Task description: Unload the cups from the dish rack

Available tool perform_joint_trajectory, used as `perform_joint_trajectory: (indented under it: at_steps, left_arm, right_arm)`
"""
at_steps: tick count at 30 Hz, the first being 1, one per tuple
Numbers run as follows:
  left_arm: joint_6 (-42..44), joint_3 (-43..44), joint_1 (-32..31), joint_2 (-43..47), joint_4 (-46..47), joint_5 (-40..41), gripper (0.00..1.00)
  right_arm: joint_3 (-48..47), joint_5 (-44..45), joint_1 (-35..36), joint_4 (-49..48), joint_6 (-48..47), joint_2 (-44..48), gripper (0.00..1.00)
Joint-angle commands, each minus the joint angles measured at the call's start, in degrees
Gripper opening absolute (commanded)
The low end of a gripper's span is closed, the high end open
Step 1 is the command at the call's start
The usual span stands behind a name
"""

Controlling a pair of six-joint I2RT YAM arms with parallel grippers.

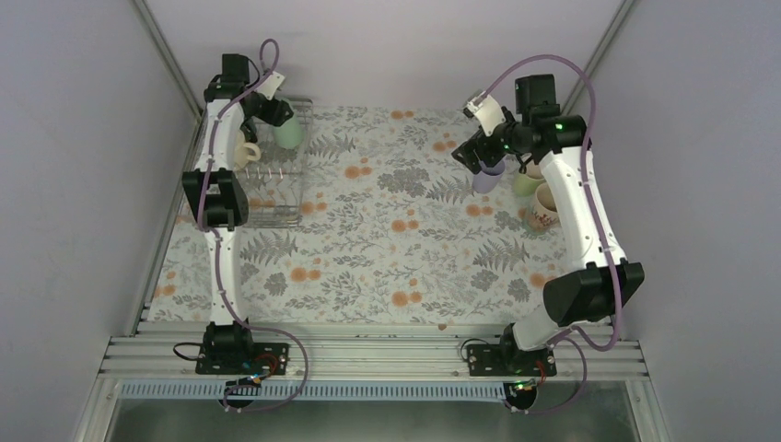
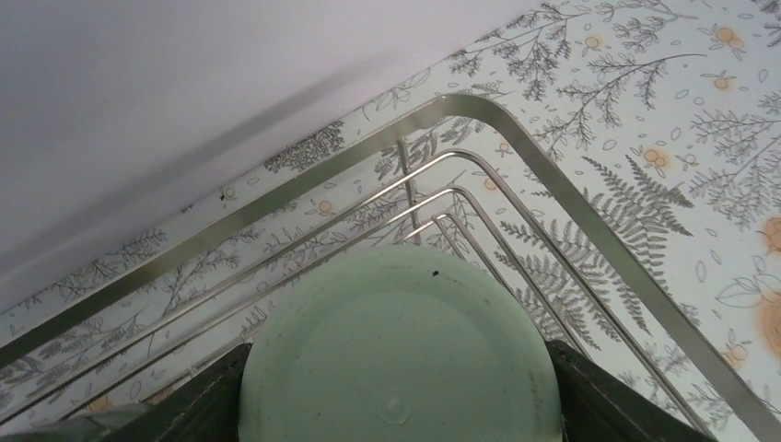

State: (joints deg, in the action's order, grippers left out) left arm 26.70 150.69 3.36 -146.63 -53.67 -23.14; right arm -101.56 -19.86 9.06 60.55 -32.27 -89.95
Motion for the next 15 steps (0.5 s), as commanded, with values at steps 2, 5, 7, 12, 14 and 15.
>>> perform_joint_trajectory:
  at_steps: [2, 5, 7, 12, 14, 15]
  left_arm:
    - [0.7, 1.5, -1.0, 9.0, -4.3, -0.4, 0.35]
    - [1.5, 0.1, -2.9, 15.9, -6.7, -0.3, 0.33]
    - [1.0, -2.9, -4.3, 21.7, -6.8, -1.4, 0.29]
    - [-2.6, -14.4, -9.2, 35.7, -0.4, -2.8, 0.21]
    - [-3.4, -17.4, -12.3, 39.8, 2.6, -1.3, 0.19]
    - [-3.4, -17.5, -14.0, 40.5, 2.7, -0.4, 0.18]
  right_arm:
    - [-5.9, -11.6, 0.9, 5.2, 1.1, -0.5, 1.0]
    - [-9.2, -20.3, 0.9, 9.7, 1.0, -3.3, 1.0]
    - [-11.3, -27.1, 0.9, 11.6, 1.2, -4.8, 1.0]
    - [-12.1, -42.7, 0.8, 13.0, 2.0, -8.2, 1.0]
    - [-11.7, -46.8, 0.8, 13.0, 1.6, -8.4, 1.0]
    - [-11.5, -48.6, 0.8, 13.0, 1.3, -8.4, 1.0]
